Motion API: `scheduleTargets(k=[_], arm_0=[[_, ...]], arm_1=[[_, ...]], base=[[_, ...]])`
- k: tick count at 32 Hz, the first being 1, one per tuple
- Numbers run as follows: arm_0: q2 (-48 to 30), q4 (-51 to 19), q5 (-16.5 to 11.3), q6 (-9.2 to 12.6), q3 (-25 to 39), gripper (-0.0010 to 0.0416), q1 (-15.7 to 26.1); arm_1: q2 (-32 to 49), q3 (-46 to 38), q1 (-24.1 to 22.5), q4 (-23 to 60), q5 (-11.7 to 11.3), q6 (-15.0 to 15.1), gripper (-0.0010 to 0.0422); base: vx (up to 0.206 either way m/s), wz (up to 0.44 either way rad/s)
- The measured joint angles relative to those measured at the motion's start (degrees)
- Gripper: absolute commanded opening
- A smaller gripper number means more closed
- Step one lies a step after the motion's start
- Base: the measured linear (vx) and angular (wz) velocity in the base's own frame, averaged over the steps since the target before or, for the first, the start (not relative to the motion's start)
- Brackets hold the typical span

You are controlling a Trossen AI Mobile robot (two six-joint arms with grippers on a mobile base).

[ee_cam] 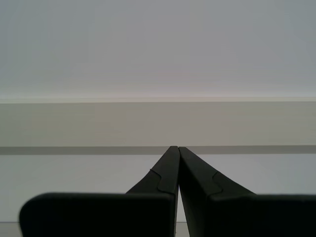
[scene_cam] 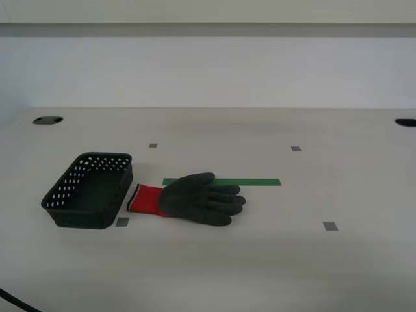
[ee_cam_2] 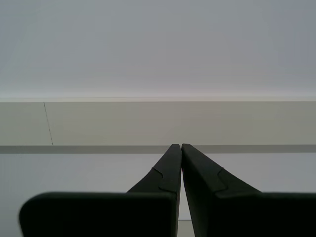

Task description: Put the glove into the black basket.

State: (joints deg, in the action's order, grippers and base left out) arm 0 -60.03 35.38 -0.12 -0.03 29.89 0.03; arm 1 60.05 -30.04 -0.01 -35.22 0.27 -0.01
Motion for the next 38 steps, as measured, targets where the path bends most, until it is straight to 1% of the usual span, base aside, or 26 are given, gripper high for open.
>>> scheduleTargets(k=[38], arm_0=[[0.00,0.00,0.00,0.00,0.00,0.0001,-0.02]], arm_1=[[0.00,0.00,0.00,0.00,0.00,0.00,0.0000]], base=[[0.000,0.000]])
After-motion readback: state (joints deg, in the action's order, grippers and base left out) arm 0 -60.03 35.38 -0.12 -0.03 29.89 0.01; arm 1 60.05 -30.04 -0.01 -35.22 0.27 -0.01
